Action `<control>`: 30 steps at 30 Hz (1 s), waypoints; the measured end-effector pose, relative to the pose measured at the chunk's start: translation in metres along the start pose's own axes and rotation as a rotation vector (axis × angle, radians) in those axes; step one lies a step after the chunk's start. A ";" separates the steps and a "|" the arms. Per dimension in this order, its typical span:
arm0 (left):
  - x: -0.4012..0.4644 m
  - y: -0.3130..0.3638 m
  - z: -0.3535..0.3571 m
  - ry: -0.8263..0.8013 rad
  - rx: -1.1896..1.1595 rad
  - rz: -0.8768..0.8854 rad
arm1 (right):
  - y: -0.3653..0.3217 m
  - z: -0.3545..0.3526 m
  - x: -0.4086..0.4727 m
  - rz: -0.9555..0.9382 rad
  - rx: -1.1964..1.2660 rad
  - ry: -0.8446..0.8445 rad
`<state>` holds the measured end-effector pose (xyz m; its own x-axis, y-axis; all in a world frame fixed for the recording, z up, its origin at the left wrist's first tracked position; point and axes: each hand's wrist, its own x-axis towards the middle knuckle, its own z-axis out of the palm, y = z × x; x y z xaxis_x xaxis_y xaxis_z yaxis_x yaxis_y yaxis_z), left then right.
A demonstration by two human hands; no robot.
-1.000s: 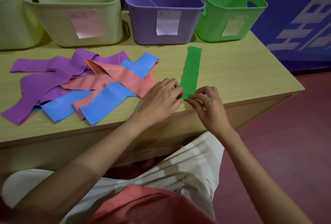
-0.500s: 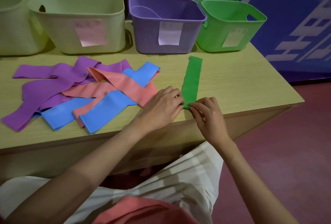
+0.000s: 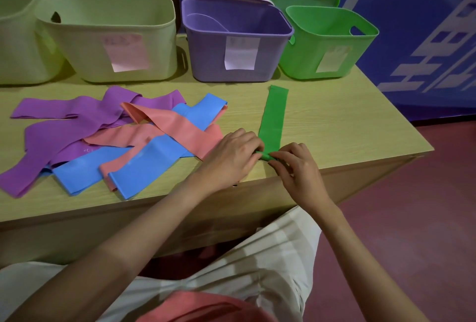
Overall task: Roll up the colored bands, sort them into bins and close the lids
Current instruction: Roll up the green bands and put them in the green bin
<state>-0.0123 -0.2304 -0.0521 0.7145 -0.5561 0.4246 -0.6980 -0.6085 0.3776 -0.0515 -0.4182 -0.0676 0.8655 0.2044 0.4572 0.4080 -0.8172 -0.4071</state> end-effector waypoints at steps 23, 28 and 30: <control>0.007 0.022 0.011 0.132 -0.085 -0.410 | -0.027 0.017 0.003 0.302 -0.106 0.144; 0.014 0.026 0.004 0.132 -0.079 -0.468 | -0.024 0.013 0.003 0.328 -0.087 0.167; 0.018 0.027 0.002 0.105 -0.065 -0.494 | -0.021 0.014 0.003 0.323 -0.046 0.158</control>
<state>-0.0182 -0.2575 -0.0359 0.9535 -0.1492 0.2619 -0.2824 -0.7461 0.6030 -0.0538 -0.3928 -0.0682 0.8908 -0.1511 0.4286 0.1040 -0.8503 -0.5159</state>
